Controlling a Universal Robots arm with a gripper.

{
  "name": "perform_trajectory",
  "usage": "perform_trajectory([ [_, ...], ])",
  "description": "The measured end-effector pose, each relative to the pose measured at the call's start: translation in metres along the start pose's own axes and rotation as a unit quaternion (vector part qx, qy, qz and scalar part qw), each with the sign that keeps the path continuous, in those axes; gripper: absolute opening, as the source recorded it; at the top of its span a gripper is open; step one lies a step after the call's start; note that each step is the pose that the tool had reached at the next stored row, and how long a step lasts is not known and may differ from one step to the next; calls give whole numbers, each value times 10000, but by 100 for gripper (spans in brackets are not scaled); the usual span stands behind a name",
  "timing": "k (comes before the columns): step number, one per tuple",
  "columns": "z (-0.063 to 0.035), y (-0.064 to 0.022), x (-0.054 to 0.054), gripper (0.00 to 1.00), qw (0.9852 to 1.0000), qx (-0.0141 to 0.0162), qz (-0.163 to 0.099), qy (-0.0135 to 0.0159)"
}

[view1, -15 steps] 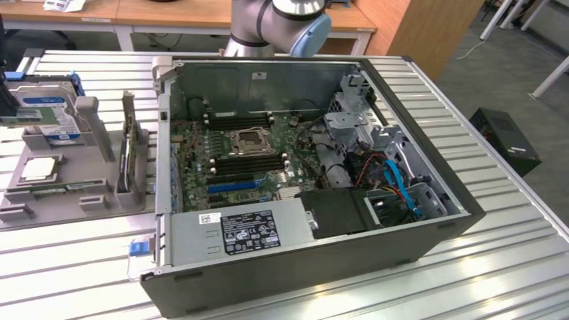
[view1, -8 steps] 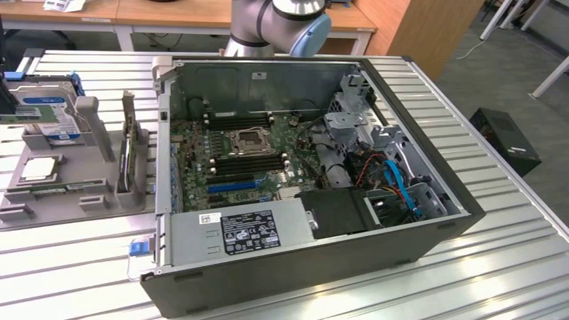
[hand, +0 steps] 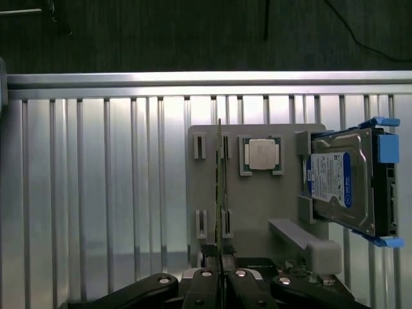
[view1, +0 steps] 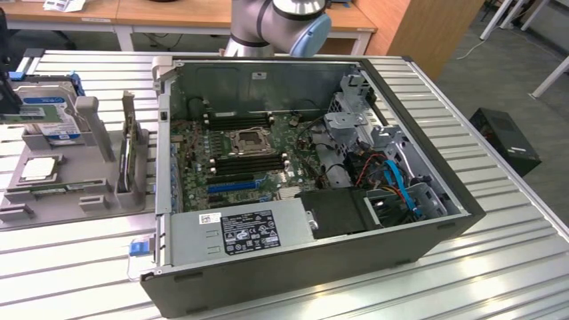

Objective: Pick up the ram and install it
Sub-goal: 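Pick up the ram and move it above insertion slot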

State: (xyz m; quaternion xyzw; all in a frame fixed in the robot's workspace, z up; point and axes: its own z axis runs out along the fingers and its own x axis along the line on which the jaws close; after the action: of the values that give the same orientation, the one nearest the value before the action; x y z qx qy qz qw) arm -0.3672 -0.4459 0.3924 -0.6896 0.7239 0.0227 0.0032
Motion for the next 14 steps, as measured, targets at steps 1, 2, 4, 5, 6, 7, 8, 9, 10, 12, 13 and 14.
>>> perform_trajectory([
  [1,0,-20,-1,12,10000,0,0,0],
  [2,-1,-43,-2,12,10000,0,0,0],
  [4,-2,-94,-5,12,10000,0,0,0],
  [5,-2,-116,-5,12,10000,1,-1,0],
  [6,-3,-137,-6,12,10000,1,-1,-1],
  [7,-4,-159,-8,12,10000,0,0,0],
  [8,-4,-183,-9,12,10000,0,-1,0],
  [9,-5,-207,-10,12,10000,0,-1,0],
  [10,-6,-233,-11,12,10000,0,0,0],
  [12,-6,-278,-13,12,10000,1,-1,-1],
  [13,-7,-300,-15,12,10000,0,-1,0],
  [14,-8,-324,-16,12,10000,1,0,-1],
])
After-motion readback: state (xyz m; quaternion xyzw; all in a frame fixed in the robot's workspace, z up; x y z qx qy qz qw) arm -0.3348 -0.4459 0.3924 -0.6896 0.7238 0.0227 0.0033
